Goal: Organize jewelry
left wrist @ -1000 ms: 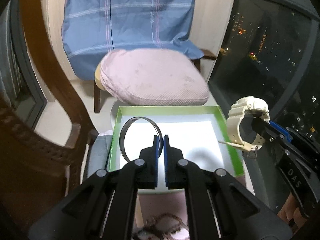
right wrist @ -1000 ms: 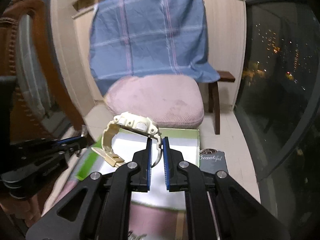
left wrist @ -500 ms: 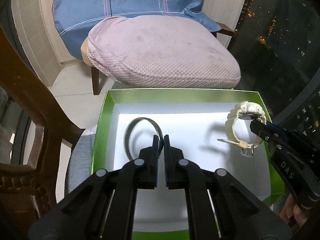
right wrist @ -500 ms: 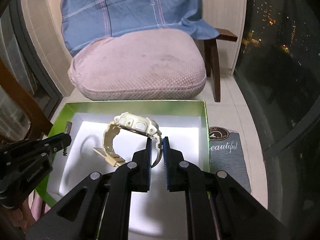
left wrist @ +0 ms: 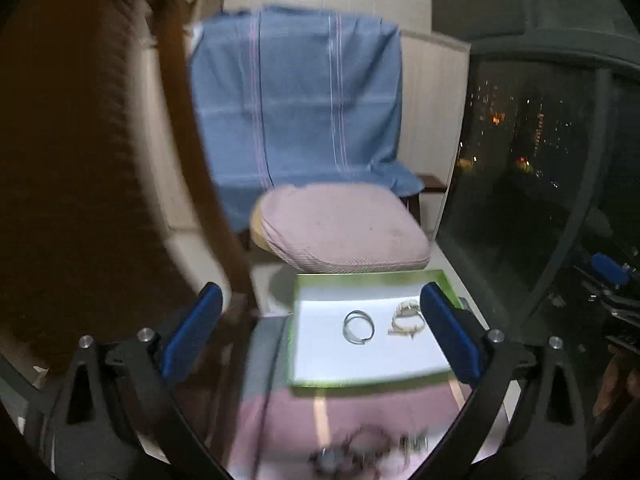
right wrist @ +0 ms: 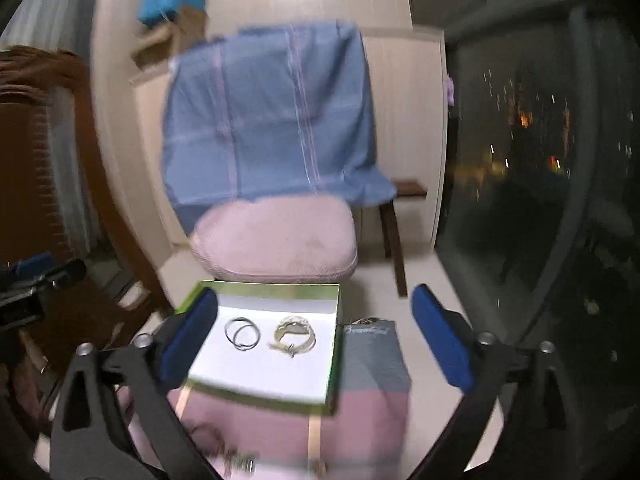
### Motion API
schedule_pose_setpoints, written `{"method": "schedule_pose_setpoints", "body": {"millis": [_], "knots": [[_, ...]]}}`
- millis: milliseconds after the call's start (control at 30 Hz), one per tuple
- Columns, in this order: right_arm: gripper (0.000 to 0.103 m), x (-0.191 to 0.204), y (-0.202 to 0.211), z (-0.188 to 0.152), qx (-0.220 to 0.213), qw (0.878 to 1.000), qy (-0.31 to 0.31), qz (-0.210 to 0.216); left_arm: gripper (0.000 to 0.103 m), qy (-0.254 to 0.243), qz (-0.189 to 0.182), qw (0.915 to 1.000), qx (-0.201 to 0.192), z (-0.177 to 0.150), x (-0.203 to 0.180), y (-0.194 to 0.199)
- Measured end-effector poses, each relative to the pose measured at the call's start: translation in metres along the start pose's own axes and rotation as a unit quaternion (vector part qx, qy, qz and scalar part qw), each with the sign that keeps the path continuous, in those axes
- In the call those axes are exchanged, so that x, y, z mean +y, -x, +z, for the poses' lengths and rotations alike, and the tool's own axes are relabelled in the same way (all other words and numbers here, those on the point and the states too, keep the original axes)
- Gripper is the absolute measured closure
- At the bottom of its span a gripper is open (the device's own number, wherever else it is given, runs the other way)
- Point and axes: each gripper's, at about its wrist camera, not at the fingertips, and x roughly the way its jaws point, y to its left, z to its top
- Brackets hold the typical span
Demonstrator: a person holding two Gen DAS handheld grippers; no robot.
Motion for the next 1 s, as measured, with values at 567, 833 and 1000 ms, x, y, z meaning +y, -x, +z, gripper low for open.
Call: {"method": "schedule_pose_setpoints", "body": {"millis": [567, 833, 1000], "knots": [[0.005, 0.050, 0.179, -0.141, 0.063, 0.997, 0.012, 0.031, 0.004, 0.026, -0.018, 0.9988, 0.038, -0.147, -0.026, 0.182], [0.005, 0.054, 0.203, -0.147, 0.056, 0.998, 0.006, 0.037, 0.004, 0.014, -0.016, 0.9980, 0.059, -0.165, -0.036, 0.193], [0.005, 0.053, 0.209, -0.148, 0.052, 0.998, 0.004, 0.038, 0.004, 0.011, -0.014, 0.9982, 0.057, -0.164, -0.036, 0.200]]}}
